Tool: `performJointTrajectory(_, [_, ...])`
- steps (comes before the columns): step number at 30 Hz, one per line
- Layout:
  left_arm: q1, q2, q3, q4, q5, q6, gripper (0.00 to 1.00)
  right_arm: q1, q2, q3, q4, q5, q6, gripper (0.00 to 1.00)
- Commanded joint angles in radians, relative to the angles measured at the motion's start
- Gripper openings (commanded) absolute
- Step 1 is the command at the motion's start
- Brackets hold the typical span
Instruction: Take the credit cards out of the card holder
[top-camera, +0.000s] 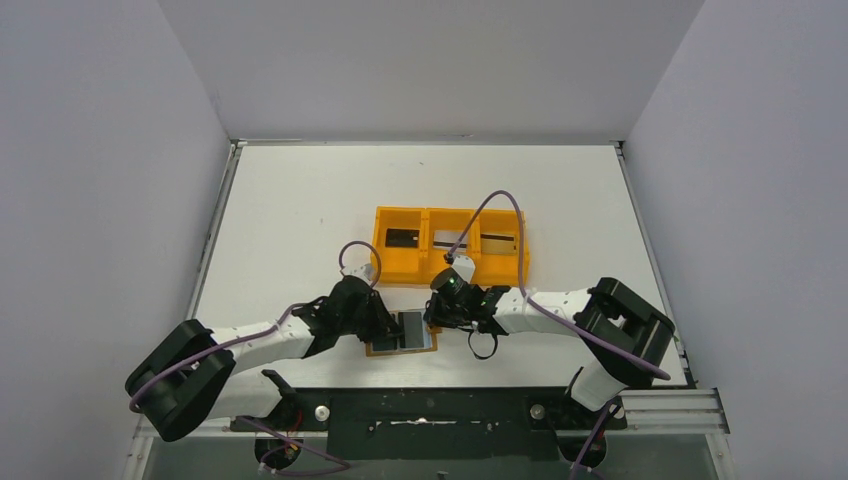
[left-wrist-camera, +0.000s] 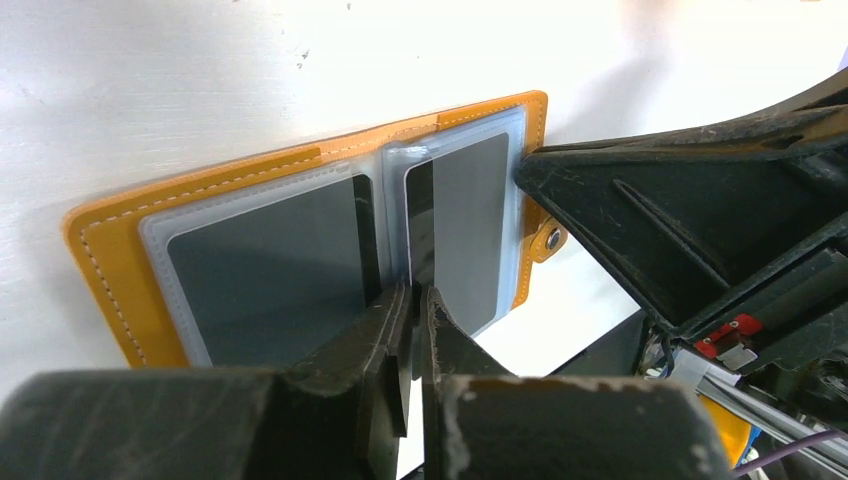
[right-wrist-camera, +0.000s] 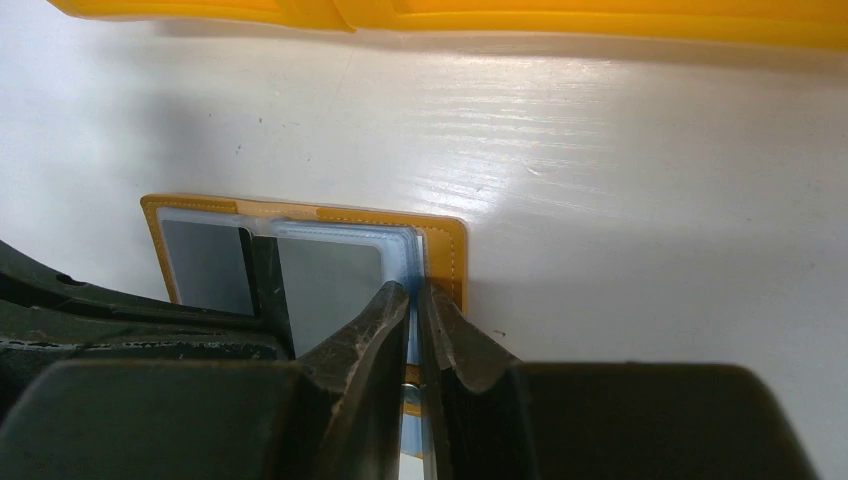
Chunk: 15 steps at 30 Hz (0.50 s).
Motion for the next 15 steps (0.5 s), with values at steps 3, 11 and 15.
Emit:
performJointTrajectory(3, [-0.004, -0.037, -0.003, -0.028, -0.030, 0.011, 0.00, -0.001, 0.004, 0.040, -0.096, 0.040, -0.035, 0.11])
performJointTrajectory(11, [-0.004, -0.037, 0.017, -0.072, -0.039, 0.024, 0.00, 0.006, 0.015, 0.079, -0.146, 0.076, -0.042, 0.10])
performJointTrajectory(15, [-0.004, -0.037, 0.019, -0.074, -0.035, 0.030, 0.00, 0.013, -0.001, 0.090, -0.145, 0.079, -0.055, 0.12])
